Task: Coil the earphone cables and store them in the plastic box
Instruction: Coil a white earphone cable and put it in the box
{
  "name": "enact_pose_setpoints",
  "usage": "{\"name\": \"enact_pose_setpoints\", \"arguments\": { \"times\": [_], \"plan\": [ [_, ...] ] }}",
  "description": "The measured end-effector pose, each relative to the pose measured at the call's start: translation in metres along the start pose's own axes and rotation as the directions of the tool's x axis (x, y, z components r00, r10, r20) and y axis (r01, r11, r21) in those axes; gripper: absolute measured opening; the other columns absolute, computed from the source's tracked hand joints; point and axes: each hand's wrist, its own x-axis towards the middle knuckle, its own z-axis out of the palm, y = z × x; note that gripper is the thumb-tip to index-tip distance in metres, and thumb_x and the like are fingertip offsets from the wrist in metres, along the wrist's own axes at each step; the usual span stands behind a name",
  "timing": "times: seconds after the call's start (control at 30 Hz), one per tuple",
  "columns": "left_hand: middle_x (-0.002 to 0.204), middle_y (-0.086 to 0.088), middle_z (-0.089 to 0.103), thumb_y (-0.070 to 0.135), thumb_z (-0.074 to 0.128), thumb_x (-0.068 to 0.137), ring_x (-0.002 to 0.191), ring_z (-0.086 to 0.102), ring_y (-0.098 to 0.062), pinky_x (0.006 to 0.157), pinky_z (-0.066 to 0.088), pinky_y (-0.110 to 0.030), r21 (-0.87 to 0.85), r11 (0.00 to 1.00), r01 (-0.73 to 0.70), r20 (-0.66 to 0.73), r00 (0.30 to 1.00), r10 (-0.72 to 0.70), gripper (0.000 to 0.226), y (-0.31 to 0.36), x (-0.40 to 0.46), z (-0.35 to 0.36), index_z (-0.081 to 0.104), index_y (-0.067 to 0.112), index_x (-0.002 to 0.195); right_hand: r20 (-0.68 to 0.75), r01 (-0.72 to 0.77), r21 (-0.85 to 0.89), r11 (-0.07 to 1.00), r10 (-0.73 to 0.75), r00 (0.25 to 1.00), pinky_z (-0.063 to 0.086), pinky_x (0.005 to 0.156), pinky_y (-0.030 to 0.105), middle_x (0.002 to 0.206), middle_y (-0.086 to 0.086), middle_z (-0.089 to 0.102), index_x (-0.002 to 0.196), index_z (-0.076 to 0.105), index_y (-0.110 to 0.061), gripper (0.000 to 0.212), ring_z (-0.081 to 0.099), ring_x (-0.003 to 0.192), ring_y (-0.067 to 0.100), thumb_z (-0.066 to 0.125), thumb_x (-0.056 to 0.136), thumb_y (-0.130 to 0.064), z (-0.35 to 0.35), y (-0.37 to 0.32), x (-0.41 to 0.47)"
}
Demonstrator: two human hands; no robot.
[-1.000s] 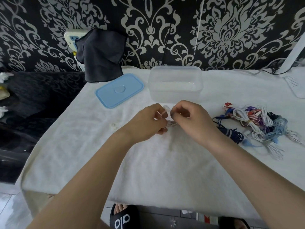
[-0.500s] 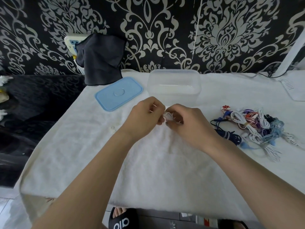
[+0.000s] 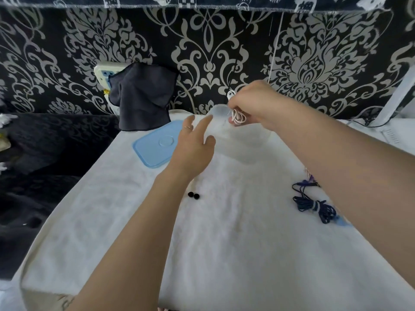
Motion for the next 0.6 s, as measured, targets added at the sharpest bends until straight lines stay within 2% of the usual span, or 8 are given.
{"name": "enact_pose_setpoints", "arguments": {
  "times": [0.07, 0.13, 0.2, 0.27, 0.33, 0.4, 0.5, 0.6],
  "plan": [
    [0.169, -0.006, 0.013, 0.017, 0.047, 0.104, 0.139, 0.042, -0.024, 0.112, 0.036, -0.034, 0.077, 0.997, -0.02, 0.08, 0.997, 0.014, 0.048, -0.002, 0.002, 0.004, 0.045, 0.028, 0.151, -0.003, -0.058, -0.052, 0.997, 0.058, 0.998, 0.064, 0.07, 0.042, 0.087, 0.019, 0.065, 0.094, 0.063, -0.003, 0.012, 0.069, 0.067, 0.026, 0.059, 0.084, 0.003, 0.005, 0.001, 0.009],
    [0.163, -0.009, 0.025, 0.017, 0.054, 0.102, 0.106, 0.059, -0.022, 0.099, 0.041, -0.027, 0.131, 0.991, -0.037, 0.023, 0.999, 0.034, 0.037, -0.002, 0.002, 0.006, 0.058, 0.021, 0.138, -0.011, -0.116, -0.109, 0.987, 0.116, 0.993, 0.063, 0.071, 0.038, 0.082, 0.017, 0.067, 0.102, 0.063, -0.001, 0.017, 0.065, 0.062, 0.024, 0.059, 0.085, 0.001, 0.009, 0.007, 0.016],
    [0.143, -0.01, 0.043, 0.014, 0.061, 0.098, 0.083, 0.06, -0.022, 0.091, 0.049, -0.033, 0.127, 0.99, -0.066, -0.08, 0.994, 0.077, 0.023, -0.003, 0.003, 0.006, 0.067, 0.015, 0.119, -0.04, -0.15, -0.141, 0.979, 0.146, 0.988, 0.062, 0.067, 0.036, 0.082, 0.017, 0.068, 0.099, 0.064, -0.001, 0.014, 0.066, 0.061, 0.024, 0.061, 0.085, 0.0, 0.013, 0.012, 0.02],
    [0.122, -0.008, 0.048, 0.012, 0.066, 0.094, 0.087, 0.061, -0.023, 0.084, 0.052, -0.034, 0.103, 0.988, -0.117, -0.105, 0.986, 0.127, 0.012, -0.005, 0.003, 0.006, 0.071, 0.012, 0.104, -0.04, -0.15, -0.159, 0.976, 0.145, 0.989, 0.062, 0.064, 0.036, 0.082, 0.018, 0.069, 0.096, 0.064, -0.001, 0.011, 0.068, 0.059, 0.024, 0.063, 0.085, 0.001, 0.016, 0.015, 0.021],
    [0.111, -0.006, 0.046, 0.014, 0.07, 0.091, 0.086, 0.059, -0.017, 0.075, 0.046, -0.017, 0.077, 0.986, -0.149, -0.08, 0.985, 0.155, 0.005, -0.004, 0.0, 0.007, 0.071, 0.014, 0.095, -0.006, -0.154, -0.192, 0.969, 0.156, 0.988, 0.063, 0.067, 0.039, 0.079, 0.018, 0.068, 0.096, 0.064, 0.0, 0.011, 0.07, 0.061, 0.025, 0.062, 0.086, 0.001, 0.021, 0.017, 0.021],
    [0.108, -0.005, 0.045, 0.016, 0.073, 0.089, 0.085, 0.055, -0.011, 0.07, 0.039, -0.007, 0.055, 0.985, -0.165, -0.058, 0.984, 0.168, 0.004, -0.003, -0.003, 0.009, 0.071, 0.017, 0.093, 0.019, -0.159, -0.218, 0.963, 0.167, 0.986, 0.064, 0.072, 0.043, 0.077, 0.018, 0.069, 0.096, 0.064, 0.001, 0.011, 0.073, 0.067, 0.028, 0.062, 0.085, 0.003, 0.026, 0.019, 0.02],
    [0.107, -0.005, 0.045, 0.017, 0.073, 0.09, 0.089, 0.054, -0.013, 0.074, 0.041, -0.014, 0.036, 0.984, -0.174, -0.055, 0.983, 0.176, 0.005, -0.003, -0.004, 0.011, 0.073, 0.019, 0.094, 0.077, -0.202, -0.162, 0.966, 0.216, 0.973, 0.063, 0.079, 0.044, 0.086, 0.021, 0.072, 0.1, 0.063, 0.005, 0.014, 0.074, 0.077, 0.031, 0.058, 0.087, 0.005, 0.033, 0.023, 0.018],
    [0.104, -0.004, 0.044, 0.016, 0.073, 0.09, 0.089, 0.053, -0.014, 0.07, 0.039, -0.005, 0.026, 0.987, -0.161, -0.071, 0.984, 0.162, 0.003, -0.003, -0.002, 0.011, 0.073, 0.018, 0.092, 0.13, -0.247, -0.14, 0.959, 0.265, 0.955, 0.058, 0.093, 0.042, 0.097, 0.018, 0.072, 0.099, 0.058, -0.002, 0.012, 0.072, 0.089, 0.027, 0.046, 0.097, -0.004, 0.042, 0.027, 0.013]
  ]
}}
